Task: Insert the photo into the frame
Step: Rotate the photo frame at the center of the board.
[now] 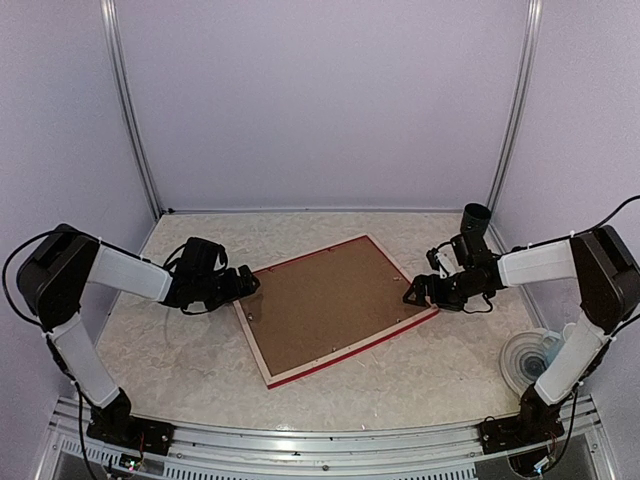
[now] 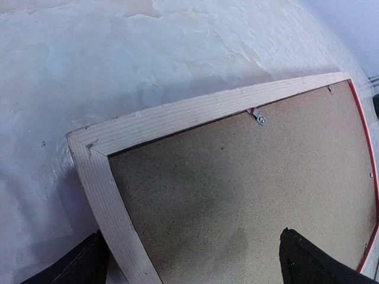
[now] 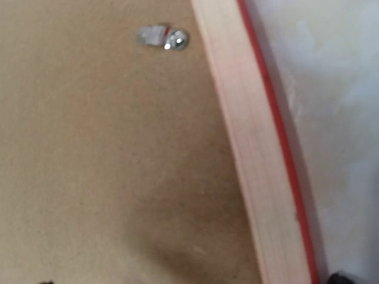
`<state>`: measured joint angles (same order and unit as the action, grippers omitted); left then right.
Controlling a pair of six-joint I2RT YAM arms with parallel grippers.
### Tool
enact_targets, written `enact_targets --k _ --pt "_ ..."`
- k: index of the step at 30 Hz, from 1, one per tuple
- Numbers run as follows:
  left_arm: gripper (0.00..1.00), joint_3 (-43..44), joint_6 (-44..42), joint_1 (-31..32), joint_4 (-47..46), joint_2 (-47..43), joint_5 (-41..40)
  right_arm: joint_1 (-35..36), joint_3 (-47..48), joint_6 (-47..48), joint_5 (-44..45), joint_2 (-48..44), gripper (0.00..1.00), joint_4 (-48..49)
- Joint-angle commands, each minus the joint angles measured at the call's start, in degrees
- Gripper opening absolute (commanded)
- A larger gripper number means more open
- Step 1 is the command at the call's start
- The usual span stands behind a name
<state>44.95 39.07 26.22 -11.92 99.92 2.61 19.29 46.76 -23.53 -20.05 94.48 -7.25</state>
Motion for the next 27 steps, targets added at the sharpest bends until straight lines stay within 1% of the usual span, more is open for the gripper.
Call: enact_targets --k 1,7,12,23,27 --pt "0.99 2.2 -2.1 0.2 4.5 4.6 6.3 3.2 -1.1 -1.3 -3.4 -1.4 0.99 -1.4" --pt "0.99 3.6 -3.5 -1.6 4.6 6.2 5.2 3.7 -1.8 -1.7 -2.7 -2.6 0.99 -2.1" --pt "0.99 3.0 -4.0 -2.4 5.3 5.1 4.5 3.6 0.2 -1.7 1.7 -2.6 0.99 -4.4" --pt "0.99 -4.8 -3.2 -2.2 4.9 -3.2 5.1 -0.1 7.3 -1.1 1.1 2.4 0.99 -4.6" --pt "0.99 -7.3 -2.7 -1.3 3.6 -4.6 5.7 -0.3 10.0 -0.2 1.1 5.1 0.99 -5.1"
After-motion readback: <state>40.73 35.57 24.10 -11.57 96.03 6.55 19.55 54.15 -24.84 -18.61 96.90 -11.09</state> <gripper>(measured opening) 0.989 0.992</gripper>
